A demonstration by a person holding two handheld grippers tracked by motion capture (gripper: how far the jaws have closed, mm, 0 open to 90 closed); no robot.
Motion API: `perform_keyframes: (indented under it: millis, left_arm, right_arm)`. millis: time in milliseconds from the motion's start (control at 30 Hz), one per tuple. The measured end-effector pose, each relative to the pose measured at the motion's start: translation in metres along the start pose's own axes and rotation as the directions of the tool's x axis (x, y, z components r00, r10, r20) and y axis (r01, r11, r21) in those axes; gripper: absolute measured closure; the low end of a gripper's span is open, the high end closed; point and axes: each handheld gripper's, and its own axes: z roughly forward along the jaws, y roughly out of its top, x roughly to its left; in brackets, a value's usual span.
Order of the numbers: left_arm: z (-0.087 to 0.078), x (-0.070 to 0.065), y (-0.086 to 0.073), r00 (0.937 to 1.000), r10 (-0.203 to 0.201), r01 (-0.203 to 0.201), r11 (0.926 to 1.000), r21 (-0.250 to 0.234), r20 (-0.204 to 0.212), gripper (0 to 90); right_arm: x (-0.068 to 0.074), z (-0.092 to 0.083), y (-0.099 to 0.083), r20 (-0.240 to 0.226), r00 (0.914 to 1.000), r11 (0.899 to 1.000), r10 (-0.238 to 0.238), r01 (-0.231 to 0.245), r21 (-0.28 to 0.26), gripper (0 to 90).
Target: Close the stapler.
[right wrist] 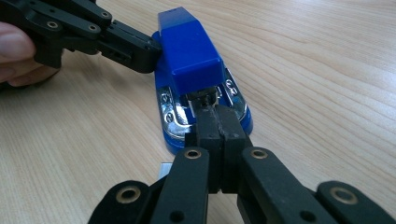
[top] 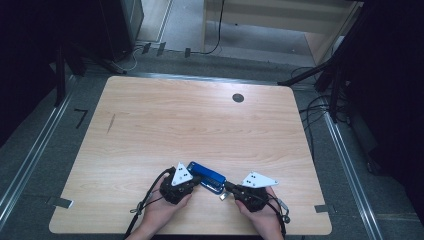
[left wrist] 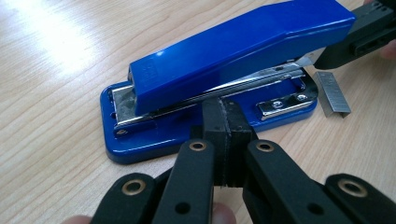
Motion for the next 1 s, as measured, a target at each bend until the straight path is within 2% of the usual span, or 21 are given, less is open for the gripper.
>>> perform_keyframes:
  millis: [100, 233, 267, 500, 567, 600, 833, 1000]
  left_arm:
    - [0.0, 0.0, 0.0, 0.9998, -0.005, 0.005, 0.9999, -0.01, -0.017, 90.0]
    - [0.002, -0.001, 0.001, 0.9999, -0.011, 0.011, 0.9999, -0.01, 0.003, 90.0]
    - [0.003, -0.003, 0.002, 0.9999, -0.003, 0.003, 0.9999, -0.011, 0.015, 90.0]
    - [0.005, -0.005, 0.003, 0.9999, -0.006, 0.006, 0.9999, -0.01, 0.009, 90.0]
    - [0.005, -0.005, 0.003, 0.9999, -0.008, 0.008, 0.9999, -0.007, 0.009, 90.0]
    - [0.005, -0.006, 0.003, 1.0, 0.003, -0.003, 1.0, -0.008, 0.004, 90.0]
    - [0.005, -0.006, 0.003, 1.0, 0.004, -0.004, 1.0, -0.009, 0.0, 90.0]
    - [0.006, -0.008, 0.004, 0.9998, 0.017, -0.017, 0.9998, -0.008, -0.011, 90.0]
  right_arm:
    - [0.001, 0.0, 0.0, -0.008, 0.9999, 1.0, -0.008, 0.008, -0.003, 90.0]
    - [0.003, -0.001, 0.001, 0.004, 0.9998, 1.0, -0.02, 0.02, -0.004, 90.0]
    - [0.003, -0.001, 0.002, 0.003, 0.9998, 1.0, -0.021, 0.021, -0.008, 90.0]
    - [0.004, -0.003, 0.003, 0.007, 0.9995, 0.999, -0.03, 0.03, -0.017, 90.0]
    - [0.005, -0.003, 0.004, 0.016, 0.9995, 0.999, -0.027, 0.028, -0.026, 90.0]
    - [0.007, -0.004, 0.006, 0.033, 0.9986, 0.999, -0.041, 0.041, -0.026, 90.0]
    - [0.008, -0.006, 0.009, 0.029, 0.9985, 0.998, -0.046, 0.048, -0.046, 90.0]
    - [0.011, -0.009, 0.014, 0.015, 0.9991, 0.996, -0.039, 0.04, -0.081, 90.0]
